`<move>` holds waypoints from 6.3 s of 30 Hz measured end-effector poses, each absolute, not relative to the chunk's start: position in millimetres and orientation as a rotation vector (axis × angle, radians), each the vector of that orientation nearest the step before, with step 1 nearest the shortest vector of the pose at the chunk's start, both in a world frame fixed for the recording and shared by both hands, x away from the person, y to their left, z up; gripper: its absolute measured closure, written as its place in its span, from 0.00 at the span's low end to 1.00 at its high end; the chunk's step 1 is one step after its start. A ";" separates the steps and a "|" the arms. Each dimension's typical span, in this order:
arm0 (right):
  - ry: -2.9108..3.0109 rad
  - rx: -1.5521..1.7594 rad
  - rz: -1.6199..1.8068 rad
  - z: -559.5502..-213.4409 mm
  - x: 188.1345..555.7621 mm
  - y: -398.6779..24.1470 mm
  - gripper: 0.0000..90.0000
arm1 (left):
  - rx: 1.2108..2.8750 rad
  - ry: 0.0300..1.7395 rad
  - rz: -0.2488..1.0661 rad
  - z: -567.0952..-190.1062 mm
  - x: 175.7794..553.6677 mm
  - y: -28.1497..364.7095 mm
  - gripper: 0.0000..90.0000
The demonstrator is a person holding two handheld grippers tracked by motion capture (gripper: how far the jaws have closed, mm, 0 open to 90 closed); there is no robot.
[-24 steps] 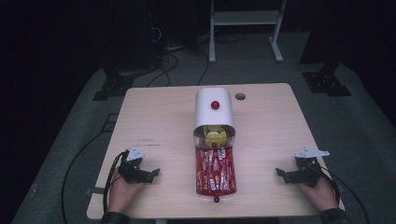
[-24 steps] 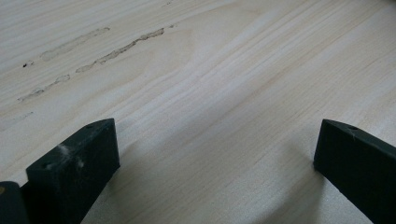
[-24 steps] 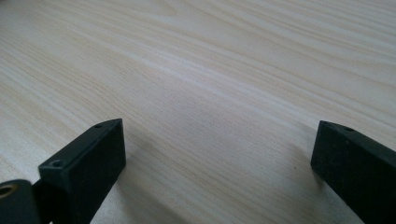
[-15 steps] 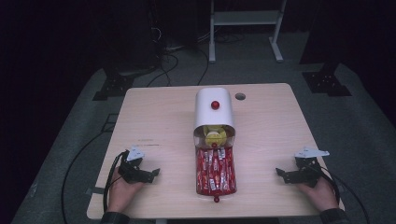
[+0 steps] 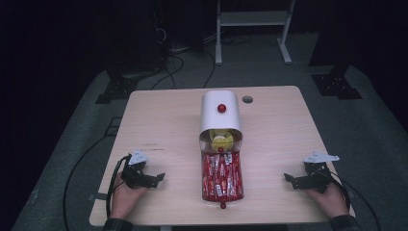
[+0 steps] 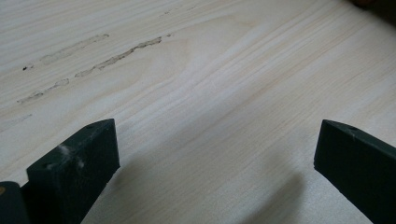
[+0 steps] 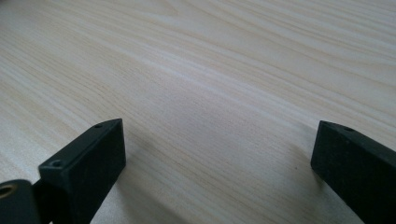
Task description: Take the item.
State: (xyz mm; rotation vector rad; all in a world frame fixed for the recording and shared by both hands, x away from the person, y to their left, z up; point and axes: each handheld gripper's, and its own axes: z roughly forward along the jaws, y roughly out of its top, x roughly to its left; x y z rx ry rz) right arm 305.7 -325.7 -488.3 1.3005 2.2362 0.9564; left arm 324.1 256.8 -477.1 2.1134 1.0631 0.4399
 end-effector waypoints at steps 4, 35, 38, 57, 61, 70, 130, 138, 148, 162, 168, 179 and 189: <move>2.237 1.300 0.956 -488.3 305.7 -325.7 0.03 | 2.095 1.063 0.425 -474.5 322.9 257.2 0.00; 2.238 1.298 0.958 -488.3 305.6 -325.6 0.03 | 2.058 1.048 0.414 -456.6 315.0 253.9 0.00; 2.239 1.297 0.958 -488.3 305.6 -325.6 0.03 | 2.058 1.044 0.410 -455.6 314.6 252.7 0.00; 2.238 1.296 0.958 -488.3 305.6 -325.7 0.03 | 2.066 1.016 0.406 -447.4 311.2 244.2 0.00; 2.238 1.299 0.958 -488.3 305.6 -325.6 0.03 | 2.069 1.010 0.406 -445.3 310.2 241.8 0.00; 2.239 1.299 0.958 -488.3 305.6 -325.6 0.03 | 2.077 0.986 0.396 -441.9 308.5 234.9 0.00; 2.239 1.296 0.956 -488.3 305.6 -325.7 0.03 | 2.059 0.900 0.313 -412.7 303.4 190.8 0.00; 2.239 1.297 0.956 -488.3 305.6 -325.7 0.03 | 2.059 0.889 0.302 -410.2 302.5 184.6 0.00; 2.239 1.296 0.956 -488.3 305.6 -325.7 0.03 | 2.052 0.873 0.297 -405.3 301.0 175.4 0.00; 2.239 1.295 0.956 -488.4 305.7 -325.7 0.03 | 2.055 0.837 0.282 -400.9 298.9 161.0 0.00; 2.239 1.296 0.956 -488.4 305.6 -325.7 0.03 | 2.050 0.822 0.277 -397.9 299.0 153.4 0.00; 2.239 1.296 0.956 -488.3 305.6 -325.7 0.03 | 2.050 0.786 0.274 -393.0 299.1 140.3 0.00; 2.239 1.296 0.956 -488.4 305.7 -325.7 0.03 | 2.060 0.755 0.270 -390.8 298.9 128.6 0.01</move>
